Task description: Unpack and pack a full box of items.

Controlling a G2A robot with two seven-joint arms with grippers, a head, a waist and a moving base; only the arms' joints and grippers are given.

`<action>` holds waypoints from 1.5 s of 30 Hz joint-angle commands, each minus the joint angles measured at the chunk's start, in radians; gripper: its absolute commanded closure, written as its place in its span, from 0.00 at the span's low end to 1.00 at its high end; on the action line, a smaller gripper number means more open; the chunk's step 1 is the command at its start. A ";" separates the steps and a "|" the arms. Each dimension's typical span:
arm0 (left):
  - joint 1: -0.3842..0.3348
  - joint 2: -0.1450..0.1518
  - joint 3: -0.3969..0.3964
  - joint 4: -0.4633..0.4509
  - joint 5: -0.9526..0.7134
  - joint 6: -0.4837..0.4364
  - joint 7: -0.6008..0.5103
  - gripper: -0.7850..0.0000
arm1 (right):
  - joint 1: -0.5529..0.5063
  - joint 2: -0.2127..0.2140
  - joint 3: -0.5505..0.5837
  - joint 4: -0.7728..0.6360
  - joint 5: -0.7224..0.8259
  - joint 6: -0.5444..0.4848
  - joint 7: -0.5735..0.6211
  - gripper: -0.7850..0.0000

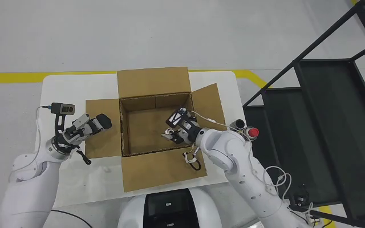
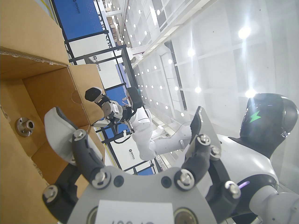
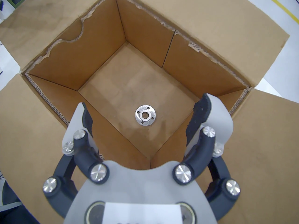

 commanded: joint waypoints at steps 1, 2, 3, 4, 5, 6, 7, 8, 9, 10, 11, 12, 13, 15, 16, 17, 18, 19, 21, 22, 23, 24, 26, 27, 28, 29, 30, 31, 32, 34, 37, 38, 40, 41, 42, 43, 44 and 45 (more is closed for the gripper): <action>0.000 0.000 0.000 0.000 0.000 0.000 0.000 0.00 | 0.050 -0.007 -0.030 0.039 0.022 0.009 0.068 0.00; 0.000 0.000 0.000 0.000 0.000 0.000 0.000 0.00 | 0.075 -0.011 -0.047 0.059 0.040 0.020 0.108 0.00; 0.000 0.000 0.000 0.000 0.000 0.000 0.000 0.00 | 0.102 -0.017 -0.063 0.079 0.068 0.034 0.145 0.00; 0.000 0.000 0.000 0.000 0.000 0.000 0.000 0.00 | 0.131 -0.022 -0.079 0.099 0.081 0.052 0.179 0.00; 0.000 0.000 0.000 0.000 0.000 0.000 0.000 0.00 | 0.157 -0.028 -0.101 0.115 0.085 0.059 0.209 0.00; 0.000 0.000 0.000 0.000 0.000 0.000 0.000 0.00 | 0.180 -0.033 -0.119 0.135 0.096 0.070 0.236 0.00; 0.000 0.000 0.000 0.000 0.000 0.000 0.000 0.00 | 0.202 -0.038 -0.131 0.159 0.113 0.093 0.263 0.00; 0.000 0.000 0.000 0.000 0.000 0.000 0.000 0.00 | 0.225 -0.044 -0.143 0.185 0.132 0.115 0.293 0.00; 0.000 0.000 0.000 0.000 0.000 0.000 0.000 0.00 | 0.250 -0.050 -0.158 0.215 0.148 0.128 0.324 0.00; 0.000 0.000 0.000 0.000 0.000 0.000 0.000 0.00 | 0.277 -0.056 -0.170 0.242 0.154 0.140 0.333 0.00; 0.000 0.000 0.000 0.000 0.000 0.000 0.000 0.00 | 0.297 -0.061 -0.180 0.274 0.163 0.160 0.341 0.00; 0.000 0.000 0.000 0.000 0.000 0.000 0.000 0.00 | 0.318 -0.067 -0.192 0.307 0.172 0.171 0.352 0.00; 0.000 0.000 0.000 0.000 0.000 0.000 0.000 0.00 | 0.338 -0.072 -0.200 0.341 0.182 0.184 0.354 0.00; 0.000 0.000 0.000 0.000 0.000 0.000 0.000 0.00 | 0.368 -0.082 -0.215 0.404 0.214 0.196 0.352 0.00; 0.000 0.000 0.000 0.000 0.000 0.000 0.000 0.00 | 0.382 -0.086 -0.220 0.429 0.224 0.195 0.348 0.00; 0.000 0.000 0.000 0.000 0.000 0.000 0.000 0.00 | 0.382 -0.086 -0.220 0.429 0.224 0.195 0.348 0.00; 0.000 0.000 0.000 0.000 0.000 0.000 0.000 0.00 | 0.382 -0.086 -0.220 0.429 0.224 0.195 0.348 0.00; 0.000 0.000 0.000 0.000 0.000 0.000 0.000 0.00 | 0.382 -0.086 -0.220 0.429 0.224 0.195 0.348 0.00; 0.000 0.000 0.000 0.000 0.000 0.000 0.000 0.00 | 0.382 -0.086 -0.220 0.429 0.224 0.195 0.348 0.00; 0.000 0.000 0.000 0.000 0.000 0.000 0.000 0.00 | 0.382 -0.086 -0.220 0.429 0.224 0.195 0.348 0.00; 0.000 0.000 0.000 0.000 0.000 0.000 0.000 0.00 | 0.382 -0.086 -0.220 0.429 0.224 0.195 0.348 0.00; 0.000 0.000 0.000 0.000 0.000 0.000 0.000 0.00 | 0.382 -0.086 -0.220 0.429 0.224 0.195 0.348 0.00; 0.000 0.000 0.000 0.000 0.000 0.000 0.000 0.00 | 0.382 -0.086 -0.220 0.429 0.224 0.195 0.348 0.00; 0.000 0.000 0.000 0.000 0.000 0.000 0.000 0.00 | 0.382 -0.086 -0.220 0.429 0.224 0.195 0.348 0.00; 0.000 0.000 0.000 0.000 0.000 0.000 0.000 0.00 | 0.382 -0.086 -0.220 0.429 0.224 0.195 0.348 0.00; 0.000 0.000 0.000 0.000 0.000 0.000 0.000 0.00 | 0.382 -0.086 -0.220 0.429 0.224 0.195 0.348 0.00; 0.000 0.000 0.000 0.000 0.000 0.000 0.000 0.00 | 0.382 -0.086 -0.220 0.429 0.224 0.195 0.348 0.00; 0.000 0.000 0.000 0.000 0.000 0.000 0.000 0.00 | 0.382 -0.086 -0.220 0.429 0.224 0.195 0.348 0.00; 0.000 0.000 0.000 0.000 0.000 0.000 0.000 0.00 | 0.382 -0.086 -0.220 0.429 0.224 0.195 0.348 0.00; 0.000 0.000 0.000 0.000 0.000 0.000 0.000 0.00 | 0.382 -0.086 -0.220 0.429 0.224 0.195 0.348 0.00; 0.000 0.000 0.000 0.000 0.000 0.000 0.000 0.00 | 0.375 -0.088 -0.231 0.463 0.235 0.184 0.339 0.00; 0.000 0.000 0.000 0.000 0.000 0.000 0.000 0.00 | 0.382 -0.090 -0.236 0.476 0.238 0.184 0.348 0.00; 0.000 0.000 0.000 0.000 0.000 0.000 0.000 0.00 | 0.398 -0.097 -0.250 0.498 0.250 0.190 0.365 0.00; 0.000 0.000 0.000 0.000 0.000 0.000 0.000 0.00 | 0.406 -0.100 -0.257 0.512 0.258 0.195 0.373 0.00; 0.000 0.000 0.000 0.000 0.000 0.000 0.000 0.00 | 0.414 -0.104 -0.264 0.526 0.263 0.199 0.377 0.00; 0.000 0.000 0.000 0.000 0.000 0.000 0.000 0.00 | 0.422 -0.107 -0.270 0.540 0.270 0.202 0.379 0.00; 0.000 0.000 0.000 0.000 0.000 0.000 0.000 0.00 | 0.430 -0.110 -0.275 0.555 0.275 0.207 0.380 0.00; 0.000 0.000 0.000 0.000 0.000 0.000 0.000 0.00 | 0.438 -0.113 -0.279 0.570 0.281 0.211 0.384 0.00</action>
